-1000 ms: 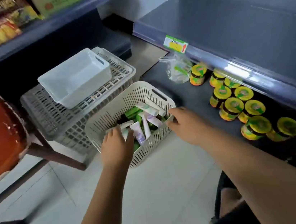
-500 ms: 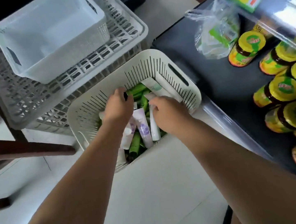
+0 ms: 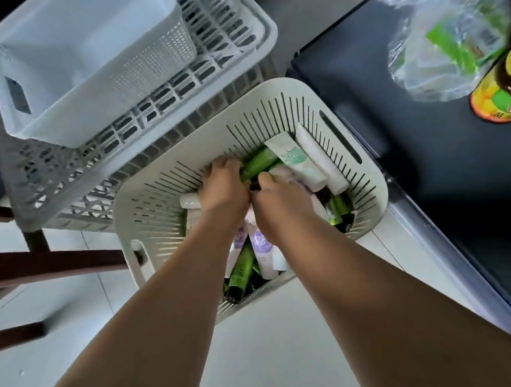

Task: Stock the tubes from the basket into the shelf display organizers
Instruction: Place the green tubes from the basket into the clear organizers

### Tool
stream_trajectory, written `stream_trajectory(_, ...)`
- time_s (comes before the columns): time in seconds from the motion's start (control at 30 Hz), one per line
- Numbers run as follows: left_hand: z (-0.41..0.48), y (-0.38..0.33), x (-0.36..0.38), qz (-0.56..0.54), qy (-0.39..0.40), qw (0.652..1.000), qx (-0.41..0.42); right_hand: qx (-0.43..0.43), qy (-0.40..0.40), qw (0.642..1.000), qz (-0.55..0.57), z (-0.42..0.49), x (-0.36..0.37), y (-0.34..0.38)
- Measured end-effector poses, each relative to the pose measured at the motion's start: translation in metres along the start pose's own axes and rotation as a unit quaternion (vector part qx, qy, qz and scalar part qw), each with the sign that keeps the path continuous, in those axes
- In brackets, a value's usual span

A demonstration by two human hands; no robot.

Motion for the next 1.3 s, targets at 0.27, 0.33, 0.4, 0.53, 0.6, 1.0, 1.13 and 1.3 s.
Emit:
stream_trajectory(0.27, 0.01, -0.006, 0.0, -0.004, -0.03, 0.999, -0.026, 0.144, 0.136, 0.976, -0.089, 0.028, -0.003, -0.004)
stream_trajectory(0.33, 0.009, -0.004, 0.005, 0.002, -0.032, 0.999, -0.024, 0.155, 0.145, 0.971, -0.107, 0.037, 0.002, -0.003)
stream_trajectory(0.4, 0.01, -0.003, 0.009, 0.018, -0.029, 0.999, -0.02, 0.162, 0.143, 0.973, -0.081, 0.042, 0.006, -0.003)
stream_trajectory(0.53, 0.013, -0.003, 0.006, 0.012, -0.016, 1.0, -0.014, 0.132, 0.097, 0.985, -0.046, 0.031, 0.003, 0.004)
stream_trajectory(0.6, 0.013, -0.002, 0.003, 0.01, -0.023, 1.0, -0.009, 0.138, 0.033, 0.989, -0.039, 0.022, -0.006, 0.001)
stream_trajectory(1.0, -0.001, 0.016, -0.002, -0.132, -0.012, 0.991, -0.008, 0.316, -0.075, 0.857, 0.399, -0.02, -0.027, -0.032)
stream_trajectory(1.13, -0.033, 0.023, -0.027, -0.214, -0.017, 0.977, -0.015, 0.324, -0.015, 0.711, 0.623, -0.033, -0.037, -0.036)
stream_trajectory(1.3, -0.088, 0.035, -0.066, -0.452, -0.009, 0.887, -0.099, 0.199, -0.042, 0.643, 0.738, -0.05, -0.069, -0.026)
Point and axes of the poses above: each hand's wrist, its own z-axis towards the middle knuckle, its own x-axis out of the palm, y = z × x, the point moved 3 cm from there along z, towards the middle knuckle, and after that the axes turned 1 degree about -z, right-handed, at the moved point
